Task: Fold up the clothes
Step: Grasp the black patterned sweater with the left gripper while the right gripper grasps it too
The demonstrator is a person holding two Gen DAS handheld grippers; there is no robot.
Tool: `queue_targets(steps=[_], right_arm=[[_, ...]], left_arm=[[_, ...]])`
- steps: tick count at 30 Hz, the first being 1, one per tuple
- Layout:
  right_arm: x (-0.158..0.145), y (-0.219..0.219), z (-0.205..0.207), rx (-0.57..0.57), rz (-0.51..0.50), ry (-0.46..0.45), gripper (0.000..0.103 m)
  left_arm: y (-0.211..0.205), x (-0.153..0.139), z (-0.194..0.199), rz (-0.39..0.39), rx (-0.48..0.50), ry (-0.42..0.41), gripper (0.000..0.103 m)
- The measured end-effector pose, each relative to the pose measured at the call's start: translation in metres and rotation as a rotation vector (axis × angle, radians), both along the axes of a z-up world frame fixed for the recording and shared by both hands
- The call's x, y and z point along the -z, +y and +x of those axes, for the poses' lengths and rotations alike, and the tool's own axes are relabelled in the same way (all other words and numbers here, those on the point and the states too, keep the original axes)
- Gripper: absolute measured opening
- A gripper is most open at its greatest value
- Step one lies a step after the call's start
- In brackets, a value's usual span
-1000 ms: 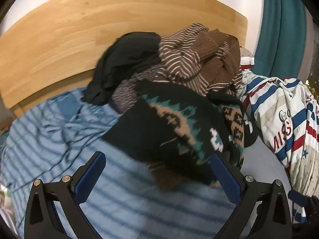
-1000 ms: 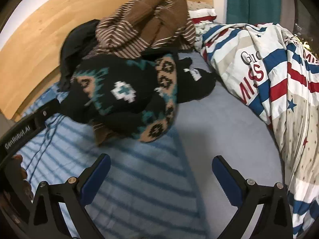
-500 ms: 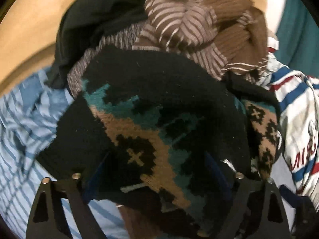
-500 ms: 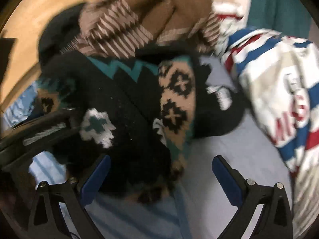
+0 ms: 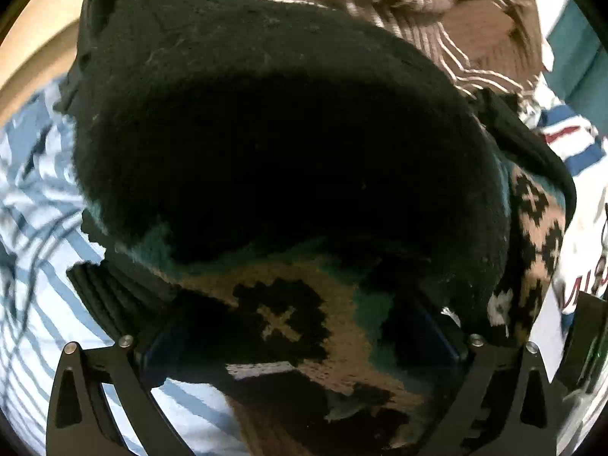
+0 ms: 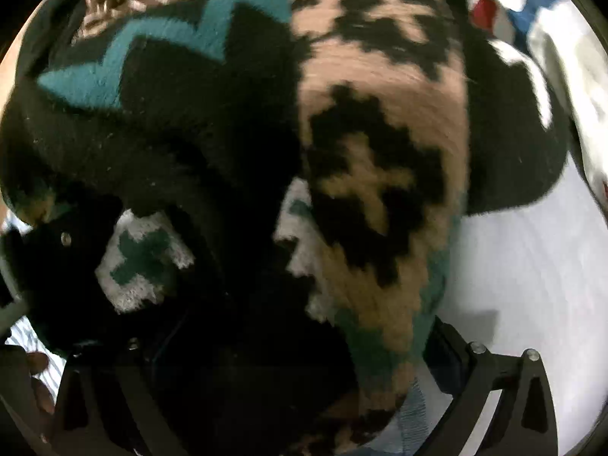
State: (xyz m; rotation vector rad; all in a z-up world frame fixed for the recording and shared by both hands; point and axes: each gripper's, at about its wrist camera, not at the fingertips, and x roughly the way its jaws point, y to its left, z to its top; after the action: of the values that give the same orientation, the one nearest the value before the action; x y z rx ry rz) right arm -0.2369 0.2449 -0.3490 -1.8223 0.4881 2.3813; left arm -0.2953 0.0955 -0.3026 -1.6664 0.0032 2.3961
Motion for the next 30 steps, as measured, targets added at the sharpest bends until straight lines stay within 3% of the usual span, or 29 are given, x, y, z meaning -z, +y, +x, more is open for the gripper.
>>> queue_targets(steps=[6,8,10,11,12,13,14,19,23,30], right_arm=[[0.001,-0.004,-0.001,-0.036,0.012,-0.012,0.103],[0.0,-0.005,0.004,-0.018,0.009,-0.028,0.103],[-0.003,-0.004,0.009,0.018,-0.007,-0.053,0.102],[-0.005,-0.003,0.012,0.035,-0.008,-0.055,0.089],[-0.01,-0.002,0.017,0.051,0.001,-0.046,0.078],[-0.014,-0.003,0.023,0.053,0.008,-0.036,0.05],[-0.017,-0.006,0.03,0.043,0.012,-0.025,0.034],[-0.034,-0.02,0.066,-0.003,0.03,0.035,0.024],[-0.058,-0.018,0.108,0.007,0.047,0.104,0.022],[-0.124,0.007,0.185,0.026,0.045,0.248,0.021]], left_arm=[[-0.001,-0.004,0.005,-0.007,0.01,0.015,0.102],[-0.001,-0.011,0.013,-0.009,0.001,0.044,0.093],[0.001,-0.022,0.026,-0.01,-0.004,0.078,0.073],[0.002,-0.028,0.031,-0.012,-0.001,0.093,0.068],[0.004,-0.034,0.038,-0.015,0.009,0.106,0.057],[0.005,-0.04,0.044,-0.023,0.022,0.115,0.048],[0.005,-0.046,0.05,-0.031,0.035,0.122,0.045],[-0.008,-0.073,0.075,-0.028,0.034,0.098,0.018],[-0.021,-0.086,0.101,0.047,-0.001,0.04,0.006],[-0.018,-0.114,0.162,0.192,0.002,0.008,0.006]])
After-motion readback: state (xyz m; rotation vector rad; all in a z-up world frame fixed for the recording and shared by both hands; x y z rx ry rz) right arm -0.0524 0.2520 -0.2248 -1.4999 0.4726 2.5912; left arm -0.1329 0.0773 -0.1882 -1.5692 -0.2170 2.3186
